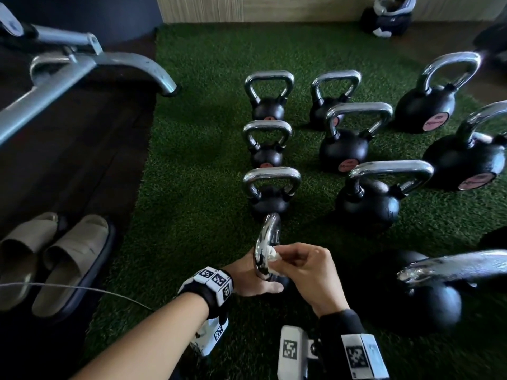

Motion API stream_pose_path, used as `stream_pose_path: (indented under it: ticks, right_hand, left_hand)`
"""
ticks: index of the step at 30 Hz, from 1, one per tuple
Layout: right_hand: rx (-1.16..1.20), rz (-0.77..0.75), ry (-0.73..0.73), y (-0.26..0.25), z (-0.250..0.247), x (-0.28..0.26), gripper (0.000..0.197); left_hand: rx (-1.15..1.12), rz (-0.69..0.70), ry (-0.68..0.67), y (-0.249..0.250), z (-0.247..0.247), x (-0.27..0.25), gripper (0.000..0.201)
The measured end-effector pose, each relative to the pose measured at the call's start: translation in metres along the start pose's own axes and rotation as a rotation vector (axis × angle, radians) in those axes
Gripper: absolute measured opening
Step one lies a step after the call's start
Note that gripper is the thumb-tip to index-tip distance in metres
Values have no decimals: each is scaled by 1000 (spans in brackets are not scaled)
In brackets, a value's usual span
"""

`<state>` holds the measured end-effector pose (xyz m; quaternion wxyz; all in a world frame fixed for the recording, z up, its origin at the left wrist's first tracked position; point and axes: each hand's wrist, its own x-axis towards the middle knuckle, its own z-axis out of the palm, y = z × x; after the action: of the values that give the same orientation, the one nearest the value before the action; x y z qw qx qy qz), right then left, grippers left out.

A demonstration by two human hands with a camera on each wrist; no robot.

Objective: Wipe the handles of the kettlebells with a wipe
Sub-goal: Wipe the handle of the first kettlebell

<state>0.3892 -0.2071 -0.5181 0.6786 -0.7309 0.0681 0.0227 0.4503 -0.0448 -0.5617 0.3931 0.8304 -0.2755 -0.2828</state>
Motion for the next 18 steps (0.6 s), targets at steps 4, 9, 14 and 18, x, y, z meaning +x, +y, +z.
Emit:
stream_pose_path:
  ticks: [4,9,14,18]
  right_hand:
    - [-12,11,-29,9,-2,-1,24]
    - [-290,-9,-129,23,-6,8,21]
    - [-482,8,-299,19,-9,34,15]
    - [-357,48,-392,23,-6,34,15]
  left_hand:
    - [-36,25,-79,-6,0,0,32]
    - [15,-29,-137,-10,-3,-5,25]
    - [136,23,-94,-11,-3,-7,21]
    - [135,2,-91,-13,-1,-10,32]
